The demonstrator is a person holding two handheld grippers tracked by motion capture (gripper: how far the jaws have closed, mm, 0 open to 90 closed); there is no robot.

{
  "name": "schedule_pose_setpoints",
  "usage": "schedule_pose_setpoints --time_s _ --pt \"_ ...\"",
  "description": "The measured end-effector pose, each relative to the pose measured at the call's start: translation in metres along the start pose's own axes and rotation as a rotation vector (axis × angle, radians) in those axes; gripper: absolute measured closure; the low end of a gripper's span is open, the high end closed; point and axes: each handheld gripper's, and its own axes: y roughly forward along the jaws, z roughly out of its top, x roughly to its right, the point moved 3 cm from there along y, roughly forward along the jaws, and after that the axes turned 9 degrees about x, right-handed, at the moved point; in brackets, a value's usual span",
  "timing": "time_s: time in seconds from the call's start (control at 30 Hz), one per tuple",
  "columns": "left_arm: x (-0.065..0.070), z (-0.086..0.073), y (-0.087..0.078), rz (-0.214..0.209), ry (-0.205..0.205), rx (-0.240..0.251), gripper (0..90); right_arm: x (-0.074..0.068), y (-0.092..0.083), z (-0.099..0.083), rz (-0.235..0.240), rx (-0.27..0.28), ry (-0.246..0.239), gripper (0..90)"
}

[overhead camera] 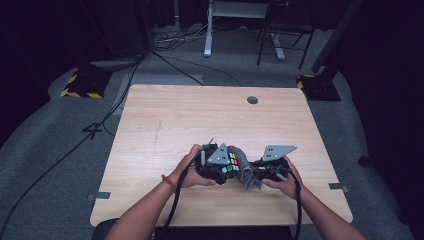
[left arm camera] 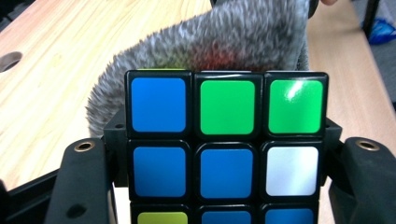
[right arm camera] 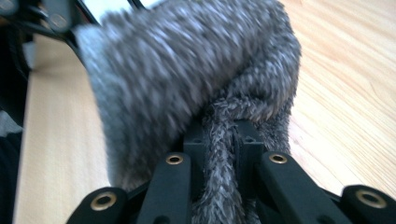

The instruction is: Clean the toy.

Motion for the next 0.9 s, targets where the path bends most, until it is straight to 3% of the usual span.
schedule_pose_setpoints --time_s 0.13,0.3,0.4,0.57,0.67,0.73,0.77,0.8,0.9 --pt "-0.002 -0.001 -0.002 0.006 0.004 0.003 33.5 -0.003 -0.006 0.006 -0.027 0.026 -0.020 79.7" --pt "-0.001 -0.004 0.002 0.043 0.032 -0.068 33.6 -0.006 -0.012 0.012 -0.067 0.042 -0.065 79.8" --pt "0.000 -0.007 0.010 0.033 0.029 -0.092 33.6 -0.015 -0.016 0.019 -0.045 0.091 -0.089 79.8" --pt "0.007 -0.008 0.020 0.013 0.032 -0.110 33.6 -0.029 -0.012 0.026 -0.041 0.085 -0.157 79.8" --pt "0.008 -0.007 0.018 0.014 0.042 -0.111 33.7 -0.027 -0.011 0.027 -0.052 0.081 -0.147 79.7" --pt "0.008 -0.005 0.016 0.009 0.032 -0.098 33.7 -0.021 -0.009 0.025 -0.092 0.054 -0.153 79.7" --pt "0.008 -0.003 0.014 0.012 0.038 -0.094 33.7 -0.016 -0.008 0.022 -0.107 0.035 -0.145 79.7" --pt "0.008 -0.002 0.013 0.016 0.047 -0.093 33.7 -0.006 -0.008 0.017 -0.102 0.025 -0.091 79.8" --pt "0.006 0.001 0.006 0.010 0.034 -0.050 33.7 0.001 -0.008 0.011 -0.120 -0.016 -0.087 79.8"
